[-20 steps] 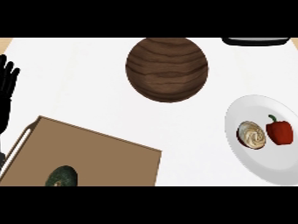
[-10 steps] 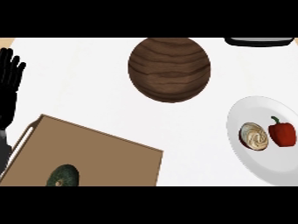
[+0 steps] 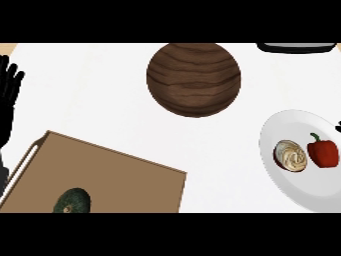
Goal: Pick the bell pepper from the plate and place it in the bowl
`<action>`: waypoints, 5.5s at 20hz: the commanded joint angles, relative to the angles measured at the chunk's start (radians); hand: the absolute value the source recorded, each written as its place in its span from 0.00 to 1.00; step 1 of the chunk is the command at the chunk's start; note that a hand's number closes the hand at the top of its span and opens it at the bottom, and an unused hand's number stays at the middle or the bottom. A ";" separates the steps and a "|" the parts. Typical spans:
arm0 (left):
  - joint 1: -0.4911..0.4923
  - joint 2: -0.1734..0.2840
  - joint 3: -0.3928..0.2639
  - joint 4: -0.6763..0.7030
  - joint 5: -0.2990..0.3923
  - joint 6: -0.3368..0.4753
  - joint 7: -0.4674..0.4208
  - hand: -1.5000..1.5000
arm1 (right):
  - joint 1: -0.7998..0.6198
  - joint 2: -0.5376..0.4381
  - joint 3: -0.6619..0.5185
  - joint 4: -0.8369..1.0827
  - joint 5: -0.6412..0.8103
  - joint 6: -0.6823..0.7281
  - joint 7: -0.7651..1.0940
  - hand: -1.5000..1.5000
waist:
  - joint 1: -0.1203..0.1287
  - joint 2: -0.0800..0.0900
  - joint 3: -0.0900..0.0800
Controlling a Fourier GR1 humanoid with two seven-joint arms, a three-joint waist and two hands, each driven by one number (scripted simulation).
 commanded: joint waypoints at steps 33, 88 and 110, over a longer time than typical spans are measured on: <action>-0.037 -0.139 0.056 -0.002 -0.147 -0.033 0.038 0.50 | -0.239 0.283 0.034 0.572 0.479 -0.162 -0.295 0.00 | -0.001 0.000 0.000; -0.090 -0.115 0.130 0.072 -0.135 -0.113 0.011 0.50 | -1.366 0.068 -0.256 1.459 0.405 -0.049 -0.757 1.00 | 0.022 0.006 -0.002; -0.079 -0.112 0.140 0.033 -0.139 -0.110 0.045 0.50 | -1.454 0.584 -0.134 1.349 0.391 -0.104 -0.318 1.00 | 0.004 0.000 -0.001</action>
